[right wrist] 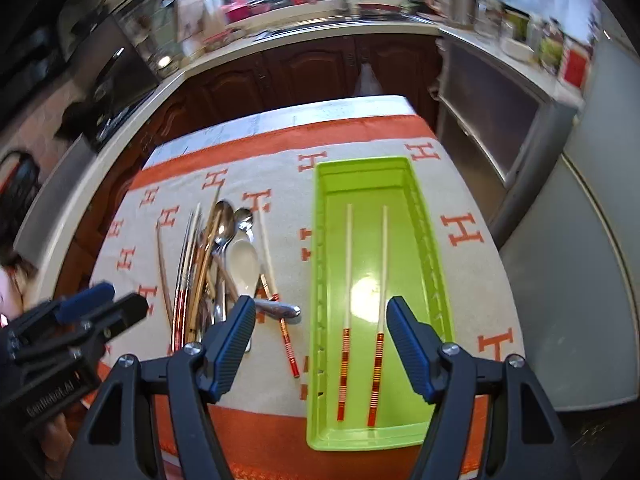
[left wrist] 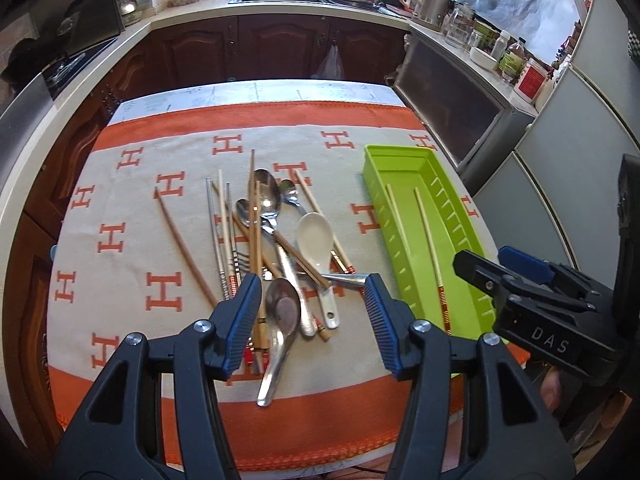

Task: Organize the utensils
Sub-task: 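Grasp a metal spoon from the pile with the right gripper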

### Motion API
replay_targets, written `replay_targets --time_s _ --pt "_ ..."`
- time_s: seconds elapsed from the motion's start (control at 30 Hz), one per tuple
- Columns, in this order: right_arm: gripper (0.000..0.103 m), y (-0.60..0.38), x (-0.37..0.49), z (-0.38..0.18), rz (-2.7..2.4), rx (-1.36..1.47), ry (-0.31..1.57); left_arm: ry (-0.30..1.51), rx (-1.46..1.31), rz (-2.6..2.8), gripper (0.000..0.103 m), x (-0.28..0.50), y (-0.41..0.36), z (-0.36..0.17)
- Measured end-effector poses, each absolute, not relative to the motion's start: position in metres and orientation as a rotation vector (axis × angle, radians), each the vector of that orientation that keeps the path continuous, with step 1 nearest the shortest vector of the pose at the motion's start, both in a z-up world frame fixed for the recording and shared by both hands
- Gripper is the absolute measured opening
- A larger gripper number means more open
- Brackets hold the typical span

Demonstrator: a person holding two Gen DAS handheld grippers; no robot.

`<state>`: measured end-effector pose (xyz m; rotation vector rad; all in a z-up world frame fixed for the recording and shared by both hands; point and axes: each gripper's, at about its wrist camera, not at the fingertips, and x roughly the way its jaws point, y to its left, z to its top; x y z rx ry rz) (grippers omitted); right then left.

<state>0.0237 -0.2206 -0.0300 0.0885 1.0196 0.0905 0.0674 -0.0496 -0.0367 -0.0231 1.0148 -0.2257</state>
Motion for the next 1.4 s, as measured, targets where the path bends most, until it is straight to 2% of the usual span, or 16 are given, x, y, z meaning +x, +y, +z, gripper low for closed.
replay_targets --time_s 0.5,0.63,0.77,0.8,0.97,1.23,1.3,1.4 --pt "0.068 -0.154 0.025 -0.037 0.229 0.003 1.035 1.034 -0.082 -0.135 0.051 0.059 0.039 -0.055" --pt "0.067 -0.146 0.035 -0.049 0.242 0.013 1.081 1.043 -0.092 -0.132 0.058 0.06 0.056 -0.065" --pt "0.044 -0.139 0.045 -0.063 0.279 0.032 1.105 1.032 -0.06 -0.121 0.063 0.062 0.06 -0.072" --pt "0.041 -0.138 0.048 -0.067 0.286 0.04 1.115 1.034 -0.054 -0.12 0.064 0.064 0.06 -0.074" --pt "0.04 -0.132 0.057 -0.085 0.329 0.085 1.165 1.047 -0.053 -0.142 0.064 0.073 0.059 -0.089" --pt "0.039 -0.109 0.058 -0.119 0.335 -0.016 1.184 1.097 -0.036 -0.195 0.063 0.081 0.054 -0.117" --pt "0.026 -0.107 0.06 -0.123 0.347 -0.02 1.184 1.11 -0.019 -0.203 0.063 0.082 0.051 -0.125" --pt "0.019 -0.105 0.063 -0.128 0.358 -0.034 1.173 1.135 -0.022 -0.206 0.063 0.084 0.05 -0.136"
